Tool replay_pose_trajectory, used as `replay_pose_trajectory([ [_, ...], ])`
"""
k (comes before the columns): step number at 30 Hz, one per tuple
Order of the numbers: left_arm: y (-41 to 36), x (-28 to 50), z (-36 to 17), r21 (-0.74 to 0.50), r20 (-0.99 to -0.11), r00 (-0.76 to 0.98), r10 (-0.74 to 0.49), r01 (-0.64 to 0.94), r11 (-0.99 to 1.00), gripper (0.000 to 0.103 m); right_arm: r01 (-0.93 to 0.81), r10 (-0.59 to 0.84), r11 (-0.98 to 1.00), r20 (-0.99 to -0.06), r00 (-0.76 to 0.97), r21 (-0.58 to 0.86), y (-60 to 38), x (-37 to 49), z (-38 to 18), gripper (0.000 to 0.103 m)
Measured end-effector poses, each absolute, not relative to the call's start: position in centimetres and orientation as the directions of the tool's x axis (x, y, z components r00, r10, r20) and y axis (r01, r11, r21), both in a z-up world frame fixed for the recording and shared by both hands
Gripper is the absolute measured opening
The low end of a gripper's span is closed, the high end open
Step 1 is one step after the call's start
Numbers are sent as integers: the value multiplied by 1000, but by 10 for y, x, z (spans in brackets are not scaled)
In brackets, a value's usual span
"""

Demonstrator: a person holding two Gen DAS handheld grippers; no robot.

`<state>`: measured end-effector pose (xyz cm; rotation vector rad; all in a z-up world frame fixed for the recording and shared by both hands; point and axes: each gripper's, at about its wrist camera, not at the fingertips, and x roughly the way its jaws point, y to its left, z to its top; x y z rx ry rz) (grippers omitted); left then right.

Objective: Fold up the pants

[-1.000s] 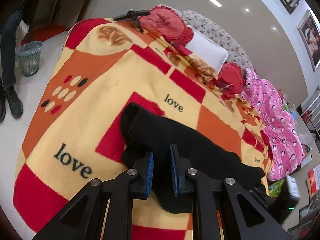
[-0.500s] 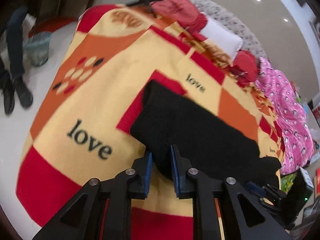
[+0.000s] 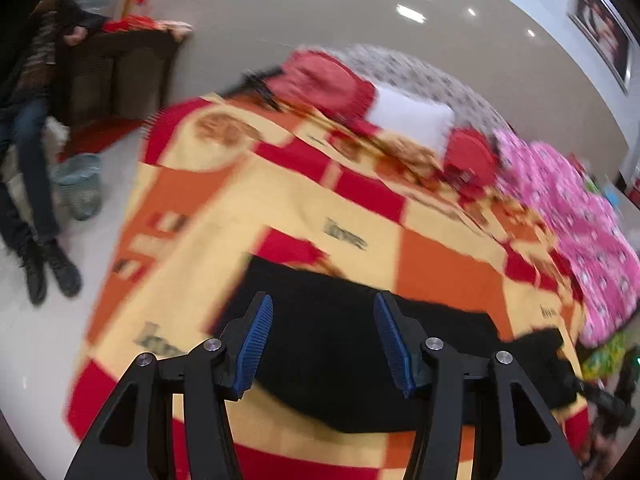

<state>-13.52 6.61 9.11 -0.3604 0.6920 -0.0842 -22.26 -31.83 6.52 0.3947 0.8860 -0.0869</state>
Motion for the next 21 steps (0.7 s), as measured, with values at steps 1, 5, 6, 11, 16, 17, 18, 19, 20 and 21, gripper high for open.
replay_pose_trajectory([
  [1, 58, -131, 87, -361, -624, 747, -229, -16, 932, 52, 268, 53, 921, -770, 636, 284, -327, -222, 63, 61],
  [5, 33, -111, 76, -339, -671, 691, -270, 37, 940, 52, 321, 57, 879, -744, 666, 354, -359, -205, 51, 61],
  [6, 30, -106, 75, -332, -682, 678, -273, 45, 942, 52, 319, 59, 879, -745, 665, 355, -360, -198, 48, 60],
  [11, 20, -90, 73, -332, -707, 645, -290, 59, 941, 52, 316, 34, 896, -756, 654, 314, -360, -164, 31, 10],
  [16, 23, -90, 83, -336, -693, 662, -284, 51, 941, 52, 272, 68, 878, -666, 742, 393, -364, -192, 74, 9],
  [17, 20, -90, 82, -339, -688, 667, -286, 53, 939, 52, 257, 61, 886, -646, 761, 387, -361, -201, 88, 9],
  [18, 20, -92, 84, -343, -681, 673, -288, 54, 938, 52, 248, 46, 895, -630, 776, 371, -359, -211, 101, 9],
  [19, 19, -97, 84, -346, -674, 679, -290, 56, 936, 52, 247, 28, 901, -617, 787, 356, -357, -221, 113, 9],
  [20, 18, -100, 84, -347, -671, 682, -292, 59, 936, 53, 247, 12, 906, -603, 797, 344, -356, -234, 125, 9],
  [21, 18, -101, 83, -347, -669, 683, -294, 63, 936, 53, 247, 2, 907, -592, 806, 340, -357, -247, 135, 9],
])
